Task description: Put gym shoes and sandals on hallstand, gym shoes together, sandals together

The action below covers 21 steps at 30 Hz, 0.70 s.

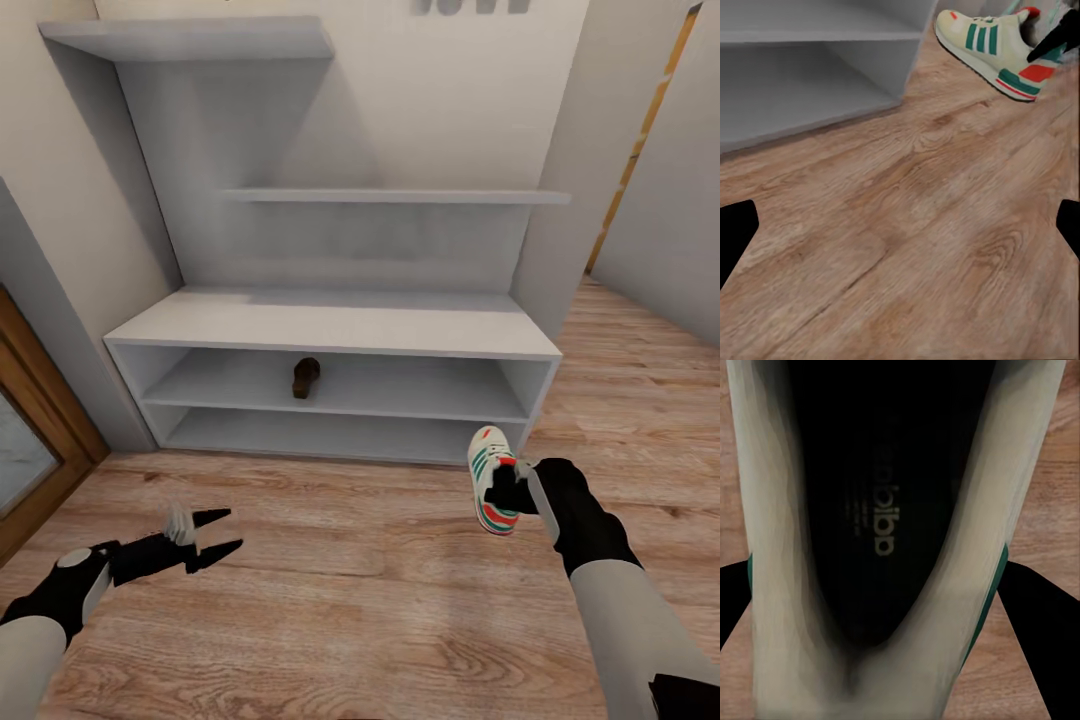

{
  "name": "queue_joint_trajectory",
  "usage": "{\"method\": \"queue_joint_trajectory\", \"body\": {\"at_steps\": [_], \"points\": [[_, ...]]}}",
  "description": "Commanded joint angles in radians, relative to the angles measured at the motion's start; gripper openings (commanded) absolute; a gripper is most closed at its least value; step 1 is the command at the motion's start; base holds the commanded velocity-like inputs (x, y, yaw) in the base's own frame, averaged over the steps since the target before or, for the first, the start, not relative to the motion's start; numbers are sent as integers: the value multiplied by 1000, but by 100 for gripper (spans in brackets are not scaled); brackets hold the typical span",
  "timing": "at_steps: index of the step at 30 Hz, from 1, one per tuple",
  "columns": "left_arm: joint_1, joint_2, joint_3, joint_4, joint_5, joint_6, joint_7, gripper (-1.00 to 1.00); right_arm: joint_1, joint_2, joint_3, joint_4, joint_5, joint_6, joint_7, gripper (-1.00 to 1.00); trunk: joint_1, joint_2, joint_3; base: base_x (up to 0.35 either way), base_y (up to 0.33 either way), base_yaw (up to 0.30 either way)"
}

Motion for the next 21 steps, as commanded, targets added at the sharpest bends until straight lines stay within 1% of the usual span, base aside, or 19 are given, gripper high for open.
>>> {"method": "queue_joint_trajectory", "body": {"at_steps": [1, 2, 4, 5, 6, 7, 9, 10, 15, 17, 21], "points": [[0, -1, 8, 4, -20, -24, -50, 100, -1, 1, 0, -1, 0, 4, -1, -100, 0, 0, -1, 0, 0, 0], [-1, -1, 8, 6, -24, -32, -71, 100, -1, 1, 1, -1, 0, 4, -1, -100, 0, 0, -1, 0, 0, 0], [0, -3, 6, 10, -39, -52, -143, 100, -1, 9, 3, 0, 1, 2, -2, -100, 0, 0, -1, 0, 0, 0], [0, -8, 4, 11, -47, -59, -173, 100, -1, 16, 3, 0, 3, -1, -3, -100, 0, 0, -1, 0, 0, 0], [0, -16, 3, 12, -51, -61, -184, 100, -1, 26, 3, 1, 5, -6, -3, -100, 0, 0, -1, 0, 0, 0], [0, -21, 3, 12, -52, -62, -188, 100, -1, 32, 3, 1, 6, -10, -4, -100, 0, 0, -1, 0, 0, 0], [0, -42, 2, 11, -56, -64, -197, 100, -1, 58, 3, 3, 9, -40, -5, -100, 0, 0, -1, 0, 0, 0], [0, -48, 1, 12, -57, -64, -199, 100, -1, 66, 3, 4, 9, -59, -5, -100, 0, 0, -1, 0, 0, 0], [0, -63, -4, 13, -58, -65, -202, 100, -1, 78, 3, 6, 11, -101, -6, -100, 0, 0, -1, 0, 0, 0], [0, -71, -4, 13, -59, -65, -202, 100, -1, 81, 3, 7, 11, -161, -6, -100, 0, 0, -1, 0, 0, 0], [-1, -74, -4, 13, -58, -65, -202, 100, -1, 82, 3, 24, 10, -305, -6, -100, 0, 0, -1, 0, 0, 0]]}}
